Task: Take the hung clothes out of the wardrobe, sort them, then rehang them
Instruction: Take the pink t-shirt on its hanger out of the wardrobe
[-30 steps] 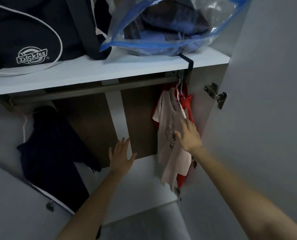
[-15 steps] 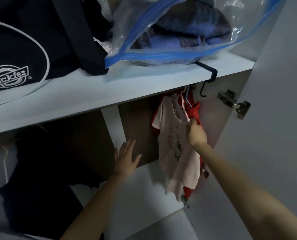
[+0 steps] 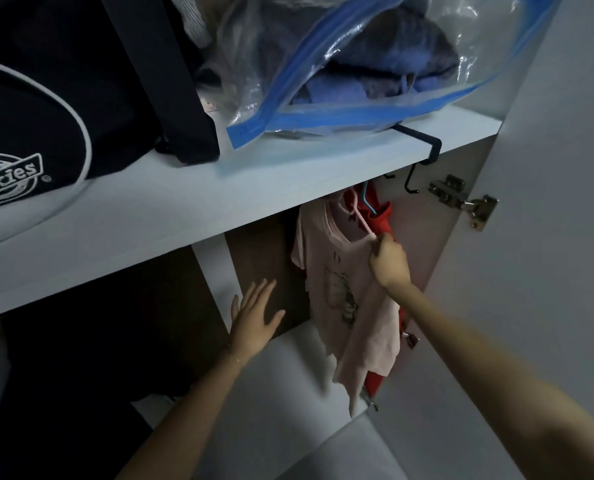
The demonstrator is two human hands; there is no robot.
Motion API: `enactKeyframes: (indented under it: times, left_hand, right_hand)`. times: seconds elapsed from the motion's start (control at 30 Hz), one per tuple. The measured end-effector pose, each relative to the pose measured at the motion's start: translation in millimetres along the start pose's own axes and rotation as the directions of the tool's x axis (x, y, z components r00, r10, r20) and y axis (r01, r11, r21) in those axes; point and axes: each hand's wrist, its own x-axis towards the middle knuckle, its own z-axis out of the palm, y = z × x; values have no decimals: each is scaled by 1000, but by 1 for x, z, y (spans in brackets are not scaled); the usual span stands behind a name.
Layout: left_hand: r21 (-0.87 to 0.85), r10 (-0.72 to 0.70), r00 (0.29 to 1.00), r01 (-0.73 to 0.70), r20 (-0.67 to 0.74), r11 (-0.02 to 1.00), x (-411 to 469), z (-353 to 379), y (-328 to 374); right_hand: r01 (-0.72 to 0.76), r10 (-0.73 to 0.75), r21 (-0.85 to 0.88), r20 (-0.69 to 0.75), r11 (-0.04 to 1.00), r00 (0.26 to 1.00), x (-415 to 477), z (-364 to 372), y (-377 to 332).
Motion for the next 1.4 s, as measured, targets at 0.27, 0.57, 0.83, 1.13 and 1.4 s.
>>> enactKeyframes:
  times: [0.27, 0.57, 0.83, 1.13, 1.4]
  left_hand:
    - [-38, 58, 998, -58, -1, 998, 18, 3, 10]
    - [-78, 113, 994, -111, 14, 991, 26, 10, 21]
    - [-146, 197, 980, -197, -11, 970, 52, 16, 28]
    - [-103, 321, 947, -317, 27, 943, 91, 30, 84]
    - [-82, 620, 783, -615, 49, 784, 66, 76, 164]
  right_hand:
    - [39, -39, -27, -1, 999, 999, -6, -19, -7]
    - [71, -71, -82, 2, 994, 997, -19, -24, 4]
    - [210, -210, -129, 17, 969, 978, -47, -51, 31]
    - [180, -193, -179, -61, 967, 979, -117, -89, 70]
    - [-11, -18, -230, -125, 973, 992, -199, -152, 126]
